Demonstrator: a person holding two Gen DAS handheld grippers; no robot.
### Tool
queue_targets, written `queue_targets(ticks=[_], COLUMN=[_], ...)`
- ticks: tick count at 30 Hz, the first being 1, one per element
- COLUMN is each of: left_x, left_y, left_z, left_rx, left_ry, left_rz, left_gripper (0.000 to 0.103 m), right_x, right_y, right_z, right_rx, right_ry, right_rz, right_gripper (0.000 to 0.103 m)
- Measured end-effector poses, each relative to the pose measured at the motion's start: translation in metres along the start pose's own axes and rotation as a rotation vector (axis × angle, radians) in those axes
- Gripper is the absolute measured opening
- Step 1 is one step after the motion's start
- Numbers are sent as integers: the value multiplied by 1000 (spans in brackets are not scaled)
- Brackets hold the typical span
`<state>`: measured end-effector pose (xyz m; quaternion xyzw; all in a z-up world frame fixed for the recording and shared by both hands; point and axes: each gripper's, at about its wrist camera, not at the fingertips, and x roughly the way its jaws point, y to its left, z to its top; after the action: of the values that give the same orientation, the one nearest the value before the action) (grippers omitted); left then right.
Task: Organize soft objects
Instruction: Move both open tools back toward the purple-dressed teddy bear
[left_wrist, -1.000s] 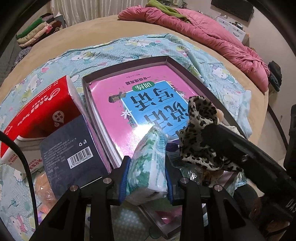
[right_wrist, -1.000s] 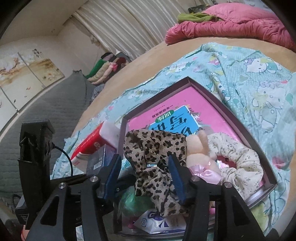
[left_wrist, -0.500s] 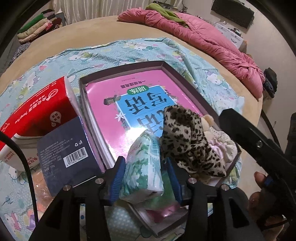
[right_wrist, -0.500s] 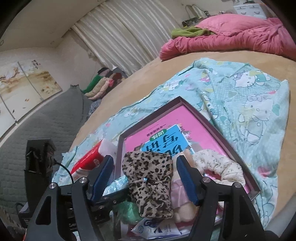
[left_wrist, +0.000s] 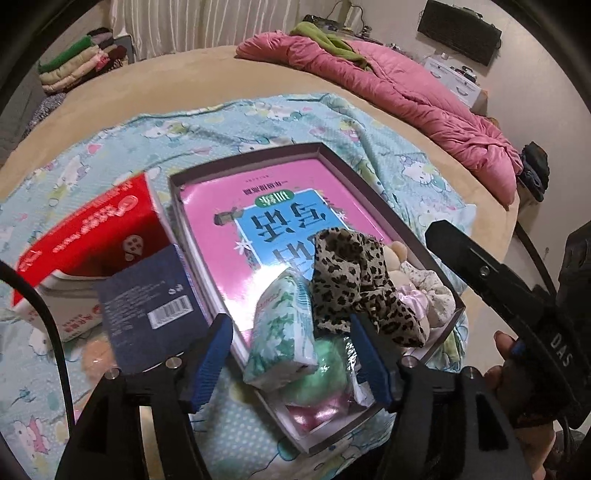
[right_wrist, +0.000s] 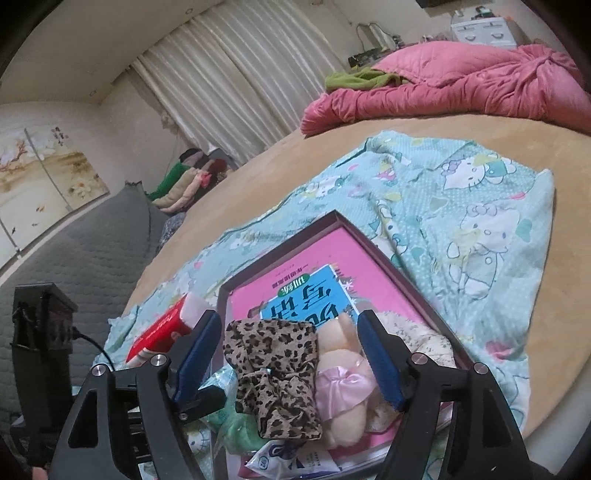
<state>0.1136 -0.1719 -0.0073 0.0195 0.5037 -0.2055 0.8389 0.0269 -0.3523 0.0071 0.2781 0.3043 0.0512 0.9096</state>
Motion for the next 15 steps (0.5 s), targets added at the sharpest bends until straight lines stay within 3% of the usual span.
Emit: queue_targets(ticks=[9,15], left_x=[-26,-47], left_y=[3,15], left_z=[-7,-12], left_rx=[19,-27], left_ry=[-33,-78], left_rz=[82,137], left_gripper=[71,75], right_x=[-8,-16], right_y=[16,29], right_z=[-2,-6], right_rx=[-75,-135], right_ry=[-25,-44], right_rz=[-18,-45], right_gripper=[78,78])
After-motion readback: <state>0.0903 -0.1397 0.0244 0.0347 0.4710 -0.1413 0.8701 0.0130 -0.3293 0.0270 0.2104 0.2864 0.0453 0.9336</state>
